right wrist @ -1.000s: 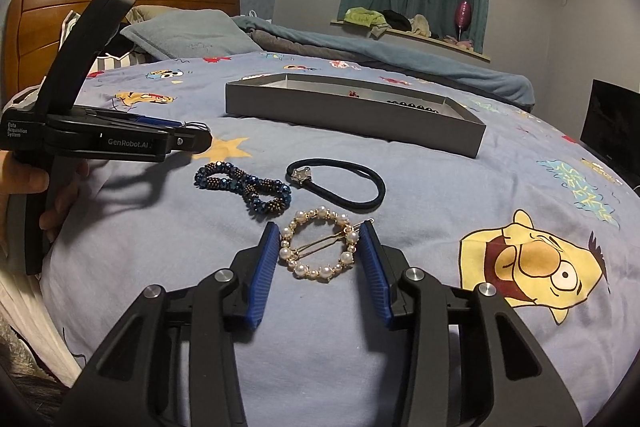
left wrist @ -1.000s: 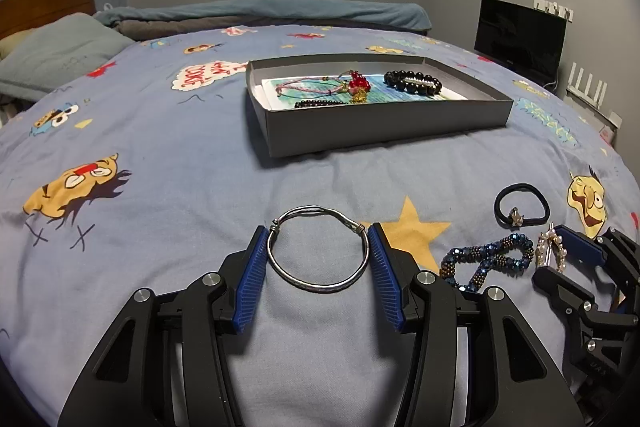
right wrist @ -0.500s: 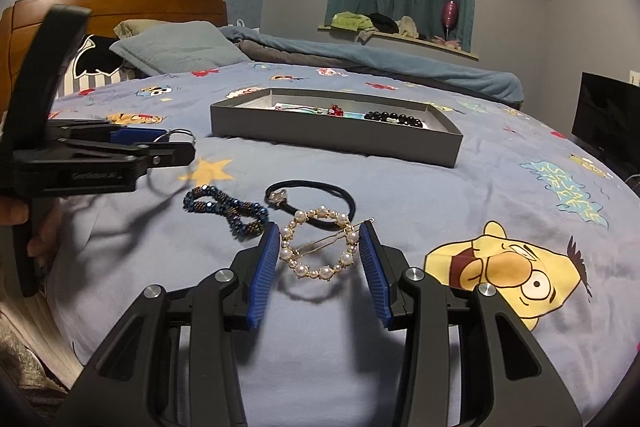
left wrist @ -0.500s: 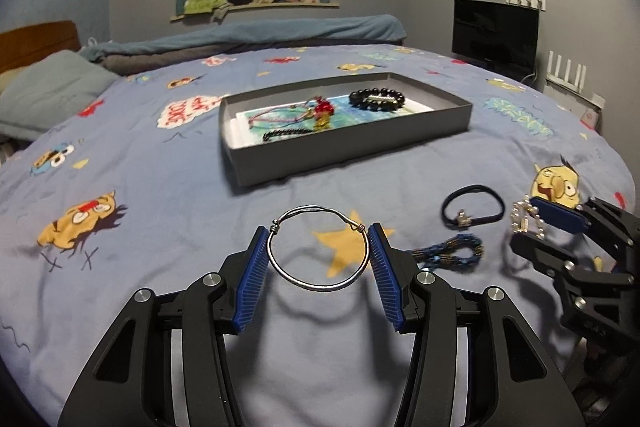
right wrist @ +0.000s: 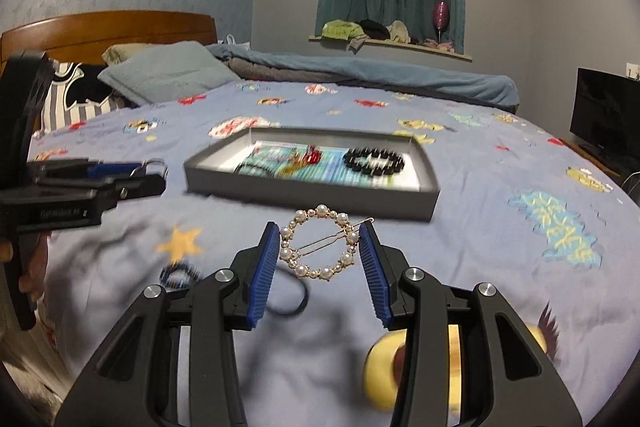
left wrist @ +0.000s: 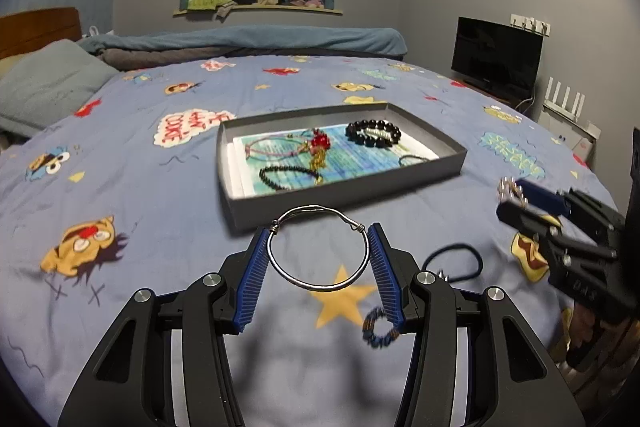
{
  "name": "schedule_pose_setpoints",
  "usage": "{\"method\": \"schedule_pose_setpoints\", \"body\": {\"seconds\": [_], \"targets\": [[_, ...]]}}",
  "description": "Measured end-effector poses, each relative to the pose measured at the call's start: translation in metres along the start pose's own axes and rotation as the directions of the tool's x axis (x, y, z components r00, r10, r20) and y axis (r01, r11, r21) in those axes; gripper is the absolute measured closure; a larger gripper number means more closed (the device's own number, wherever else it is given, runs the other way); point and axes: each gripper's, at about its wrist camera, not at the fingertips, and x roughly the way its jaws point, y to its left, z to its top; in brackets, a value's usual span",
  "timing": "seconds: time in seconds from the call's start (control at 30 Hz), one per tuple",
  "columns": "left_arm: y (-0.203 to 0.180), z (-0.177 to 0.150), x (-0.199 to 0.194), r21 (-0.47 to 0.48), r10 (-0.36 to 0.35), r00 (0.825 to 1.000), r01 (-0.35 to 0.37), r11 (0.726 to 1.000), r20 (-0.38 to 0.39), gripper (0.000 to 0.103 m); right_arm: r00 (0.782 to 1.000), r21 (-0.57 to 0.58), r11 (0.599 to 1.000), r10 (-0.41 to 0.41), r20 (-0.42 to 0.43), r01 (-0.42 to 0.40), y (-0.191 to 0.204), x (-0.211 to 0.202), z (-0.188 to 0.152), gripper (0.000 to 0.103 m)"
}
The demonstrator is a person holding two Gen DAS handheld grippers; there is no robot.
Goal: Organize jewelry
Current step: 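Carry the silver bangle and pearl ring clip over the gray tray, then lower both items into the tray, open both grippers and withdraw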
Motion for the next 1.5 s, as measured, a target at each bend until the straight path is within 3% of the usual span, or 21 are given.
{"method": "schedule_pose_setpoints", "body": {"seconds": [0.3, 0.43, 0.73, 0.97, 1.23, 1.5], "targets": [[-0.006, 0.047, 0.029, 0.024, -0.041, 0.999, 0.041, 0.999, -0.003, 0.051, 0.999, 0.033, 0.999, 0.023, -0.026, -0.022, -0.032, 0.036, 0.046, 0.062], [-0.012, 0.063, 0.057, 0.045, -0.061, 0.997, 0.063, 0.997, -0.04, 0.051, 0.995, 0.06, 0.998, 0.022, -0.096, -0.016, -0.051, 0.069, 0.056, 0.062], [-0.008, 0.078, 0.131, -0.048, -0.13, 0.975, 0.123, 0.991, -0.179, 0.051, 0.97, 0.146, 0.989, 0.042, -0.241, -0.007, -0.079, 0.132, 0.056, 0.062], [-0.016, 0.082, 0.159, 0.0, -0.123, 0.965, 0.126, 0.992, -0.231, 0.051, 0.937, 0.112, 0.994, 0.047, -0.347, -0.009, -0.075, 0.158, 0.052, 0.062], [-0.008, 0.087, 0.186, -0.029, -0.144, 0.947, 0.142, 0.99, -0.288, 0.051, 0.919, 0.066, 0.998, 0.026, -0.393, 0.0, -0.075, 0.176, 0.054, 0.062], [-0.004, 0.092, 0.205, -0.027, -0.118, 0.942, 0.116, 0.993, -0.314, 0.051, 0.91, 0.034, 0.999, 0.02, -0.414, -0.007, -0.072, 0.187, 0.056, 0.062]]}}
